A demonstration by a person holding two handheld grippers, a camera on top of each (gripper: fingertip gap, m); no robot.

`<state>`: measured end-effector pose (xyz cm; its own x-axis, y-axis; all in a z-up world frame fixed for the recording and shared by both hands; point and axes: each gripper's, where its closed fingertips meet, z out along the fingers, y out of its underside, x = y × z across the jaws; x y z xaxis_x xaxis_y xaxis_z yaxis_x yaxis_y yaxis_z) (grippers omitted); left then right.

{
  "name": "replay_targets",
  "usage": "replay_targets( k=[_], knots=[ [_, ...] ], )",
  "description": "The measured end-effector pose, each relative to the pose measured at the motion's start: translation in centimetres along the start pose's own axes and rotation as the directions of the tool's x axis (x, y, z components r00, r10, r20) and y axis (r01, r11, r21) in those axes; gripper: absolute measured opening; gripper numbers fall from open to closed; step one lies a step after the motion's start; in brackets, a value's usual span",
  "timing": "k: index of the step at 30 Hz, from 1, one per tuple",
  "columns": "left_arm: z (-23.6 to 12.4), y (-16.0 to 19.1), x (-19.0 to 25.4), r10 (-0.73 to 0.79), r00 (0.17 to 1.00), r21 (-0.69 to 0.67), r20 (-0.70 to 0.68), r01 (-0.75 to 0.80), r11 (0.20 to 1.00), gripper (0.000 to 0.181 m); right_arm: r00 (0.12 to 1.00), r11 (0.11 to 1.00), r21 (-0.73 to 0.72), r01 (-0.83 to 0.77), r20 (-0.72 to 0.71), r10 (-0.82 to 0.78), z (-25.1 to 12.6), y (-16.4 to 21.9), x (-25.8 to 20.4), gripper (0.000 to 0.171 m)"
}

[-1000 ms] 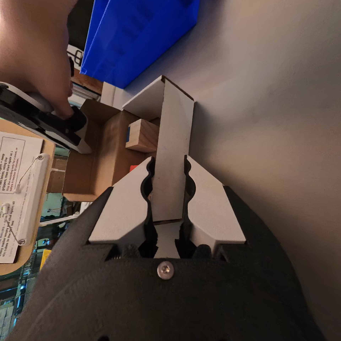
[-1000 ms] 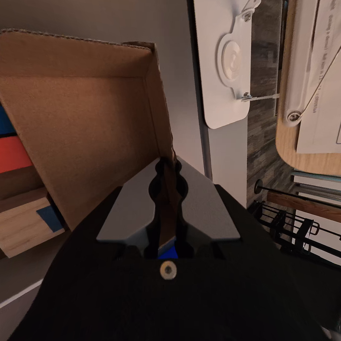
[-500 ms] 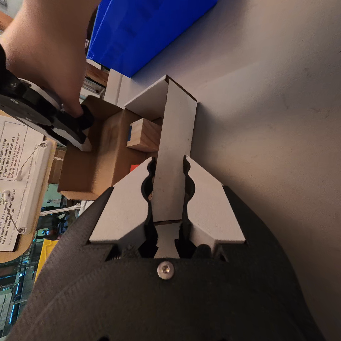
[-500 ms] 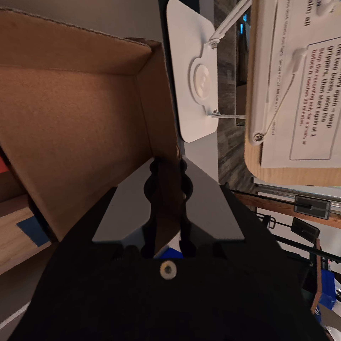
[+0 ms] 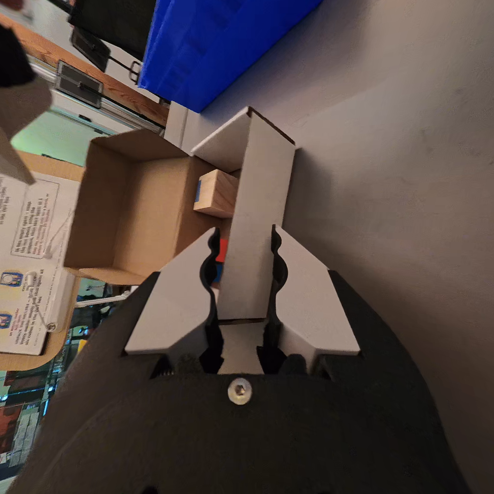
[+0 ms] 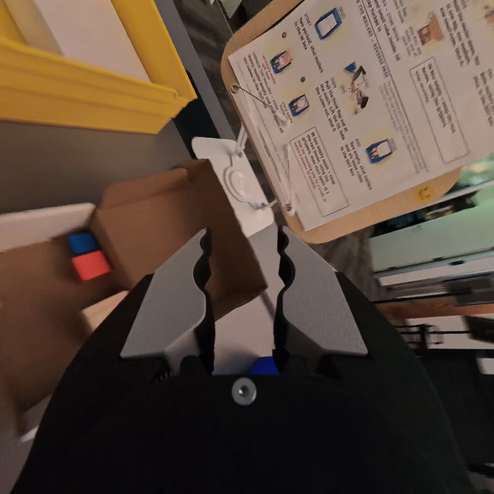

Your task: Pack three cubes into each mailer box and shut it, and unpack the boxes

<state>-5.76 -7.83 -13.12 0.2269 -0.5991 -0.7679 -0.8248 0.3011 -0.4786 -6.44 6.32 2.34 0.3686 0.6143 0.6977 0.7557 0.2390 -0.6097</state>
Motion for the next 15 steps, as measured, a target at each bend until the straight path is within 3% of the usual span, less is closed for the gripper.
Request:
replay_targets(
  k=[2, 5, 11, 15],
  knots=[
    [-0.3, -0.5, -0.6, -0.015, 0.999, 0.021, 0.028, 0.015, 1.000, 0.042, 0.974, 0.974, -0.073, -0.214, 0.063, 0.218, -1.4, 0.9, -1.7, 0.047],
    [-0.6, -1.0, -0.5, -0.054, 0.999, 0.056, 0.003, 0.053, 0.997, 0.038, 0.843, 0.841, -0.293, -0.454, 0.165, 0.512, -2.1, 3.3, -6.0, 0.044],
    [-0.5, -0.7, -0.2, -0.091, 0.995, 0.043, -0.030, 0.093, 0.995, 0.039, 0.677, 0.579, -0.637, -0.509, 0.119, 0.726, -1.5, 7.2, -12.2, 0.042],
    [-0.5, -0.7, -0.1, -0.093, 0.995, 0.038, -0.034, 0.095, 0.995, 0.039, 0.617, 0.435, -0.735, -0.521, 0.029, 0.787, -0.7, 8.7, -13.3, 0.046]
  ],
)
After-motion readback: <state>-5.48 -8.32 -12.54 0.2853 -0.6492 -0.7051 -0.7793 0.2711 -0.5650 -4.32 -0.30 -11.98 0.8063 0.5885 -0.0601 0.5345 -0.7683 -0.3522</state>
